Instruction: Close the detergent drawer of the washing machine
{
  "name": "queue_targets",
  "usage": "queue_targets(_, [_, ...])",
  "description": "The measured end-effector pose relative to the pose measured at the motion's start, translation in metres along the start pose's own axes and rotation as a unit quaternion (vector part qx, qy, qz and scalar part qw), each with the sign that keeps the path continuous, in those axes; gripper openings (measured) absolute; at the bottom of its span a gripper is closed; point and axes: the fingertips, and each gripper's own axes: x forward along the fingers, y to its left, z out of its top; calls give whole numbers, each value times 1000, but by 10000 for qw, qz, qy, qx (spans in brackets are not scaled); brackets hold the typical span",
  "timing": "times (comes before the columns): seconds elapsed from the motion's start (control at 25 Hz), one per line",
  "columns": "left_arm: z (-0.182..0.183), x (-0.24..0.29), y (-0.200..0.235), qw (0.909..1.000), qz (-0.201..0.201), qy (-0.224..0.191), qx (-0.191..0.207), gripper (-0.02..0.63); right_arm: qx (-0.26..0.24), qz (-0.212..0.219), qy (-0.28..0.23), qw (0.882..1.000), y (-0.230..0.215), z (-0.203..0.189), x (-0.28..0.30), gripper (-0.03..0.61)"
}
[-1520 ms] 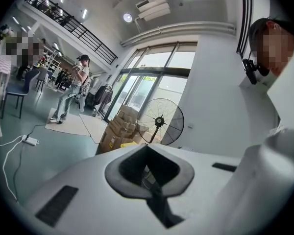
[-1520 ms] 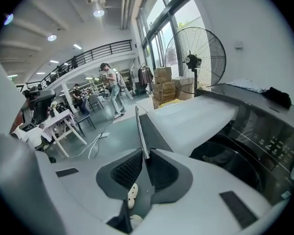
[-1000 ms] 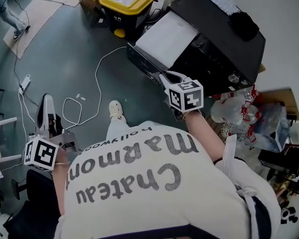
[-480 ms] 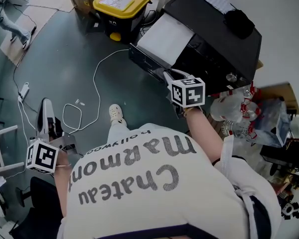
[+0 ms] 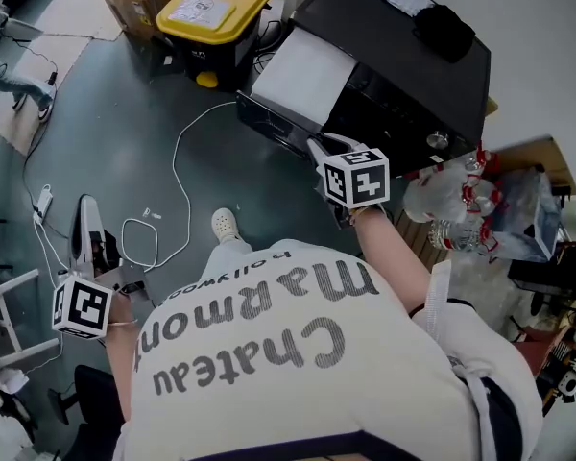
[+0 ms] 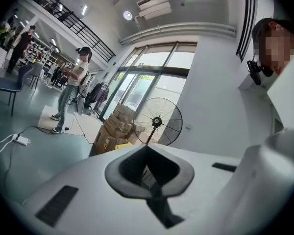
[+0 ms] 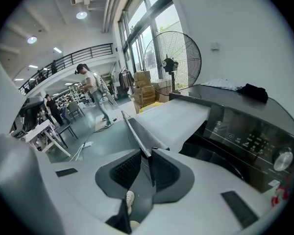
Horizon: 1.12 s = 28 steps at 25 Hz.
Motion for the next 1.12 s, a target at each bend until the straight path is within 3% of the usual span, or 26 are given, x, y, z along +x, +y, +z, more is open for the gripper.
queue_targets(0.4, [21, 94, -21, 9964, -749, 274, 282, 8, 359, -360, 96, 9987, -25, 7, 17, 91])
queue_targets(0.6, [34, 133, -16, 9946, -940, 391, 219, 8, 550, -589, 131, 9967, -30, 7, 21, 94])
queue_targets(1.0, [39, 194, -5, 9878, -1370, 723, 183, 8, 837, -1318, -66, 9877, -52, 24, 28, 100])
queue_targets(1.12, [43, 209, -3, 9839, -1557, 778, 399, 8, 929, -1528, -140, 9838, -57, 25, 29, 103])
